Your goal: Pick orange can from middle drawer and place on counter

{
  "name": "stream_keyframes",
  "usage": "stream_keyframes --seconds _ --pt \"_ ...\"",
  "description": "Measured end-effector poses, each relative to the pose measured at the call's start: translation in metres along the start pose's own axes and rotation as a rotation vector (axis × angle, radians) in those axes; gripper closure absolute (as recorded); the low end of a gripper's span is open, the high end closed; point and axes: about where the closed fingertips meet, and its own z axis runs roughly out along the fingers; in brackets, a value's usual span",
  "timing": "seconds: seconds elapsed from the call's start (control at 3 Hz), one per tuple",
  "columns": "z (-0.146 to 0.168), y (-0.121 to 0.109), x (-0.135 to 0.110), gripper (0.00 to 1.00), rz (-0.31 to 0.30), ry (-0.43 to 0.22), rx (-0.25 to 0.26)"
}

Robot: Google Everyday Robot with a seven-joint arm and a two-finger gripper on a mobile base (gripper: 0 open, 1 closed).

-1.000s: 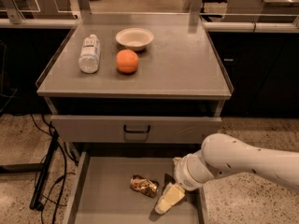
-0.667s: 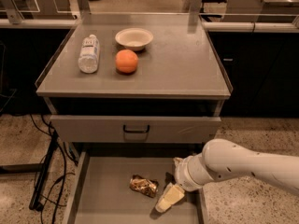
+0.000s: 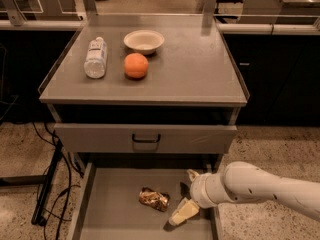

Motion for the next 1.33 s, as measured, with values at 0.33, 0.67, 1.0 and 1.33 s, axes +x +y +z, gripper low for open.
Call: stream_keyframes --seconds 0.33,0.67,1.0,1.33 --pt "0.033 -0.005 0.019 0.0 0.019 -0.036 -0.025" --pt "0.042 0.0 0.02 0.0 0.02 -0.028 -0.029" --pt "0.073 0.007 0.023 0.0 0.016 -0.019 -0.032" --pt "0.113 0.01 0.026 0.0 0.014 -0.024 -0.028"
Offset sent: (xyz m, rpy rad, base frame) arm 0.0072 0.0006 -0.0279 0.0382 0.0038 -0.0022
